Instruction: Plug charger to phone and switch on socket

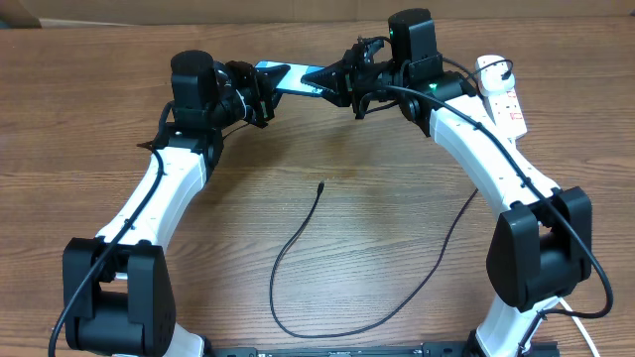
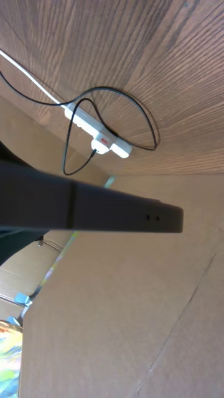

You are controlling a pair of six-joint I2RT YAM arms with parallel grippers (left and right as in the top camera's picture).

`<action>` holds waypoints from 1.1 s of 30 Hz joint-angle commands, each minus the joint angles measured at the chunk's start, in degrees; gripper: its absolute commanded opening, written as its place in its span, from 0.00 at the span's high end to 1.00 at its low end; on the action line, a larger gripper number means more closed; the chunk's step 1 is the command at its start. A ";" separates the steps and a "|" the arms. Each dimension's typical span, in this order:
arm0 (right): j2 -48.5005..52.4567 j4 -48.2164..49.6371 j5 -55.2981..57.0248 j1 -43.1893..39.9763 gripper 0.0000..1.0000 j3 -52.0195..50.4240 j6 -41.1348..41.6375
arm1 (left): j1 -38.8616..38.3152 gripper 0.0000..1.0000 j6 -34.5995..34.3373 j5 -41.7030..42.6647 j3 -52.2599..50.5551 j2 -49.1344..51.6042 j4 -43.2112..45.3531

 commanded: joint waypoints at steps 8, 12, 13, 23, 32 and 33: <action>-2.99 0.31 -2.71 0.39 0.95 0.76 -1.40 | 0.09 0.96 1.51 0.37 -0.09 0.50 0.70; -2.99 0.31 -2.71 0.39 0.77 0.76 -2.12 | 0.09 0.96 1.60 0.17 -0.09 0.50 0.70; -2.99 0.31 -2.69 0.39 0.73 0.76 -2.47 | 0.09 0.96 1.60 0.15 -0.09 0.50 0.70; -2.99 0.33 -2.69 0.39 0.18 0.76 -4.92 | 0.11 0.96 5.90 -4.35 -0.09 0.50 0.63; -2.99 -2.32 3.30 0.39 0.05 0.76 -16.70 | 1.86 0.96 25.53 -15.56 -0.09 0.50 0.20; -2.99 -3.69 5.40 0.39 0.03 0.76 -18.49 | 2.16 0.96 29.62 -15.96 -0.09 0.50 0.20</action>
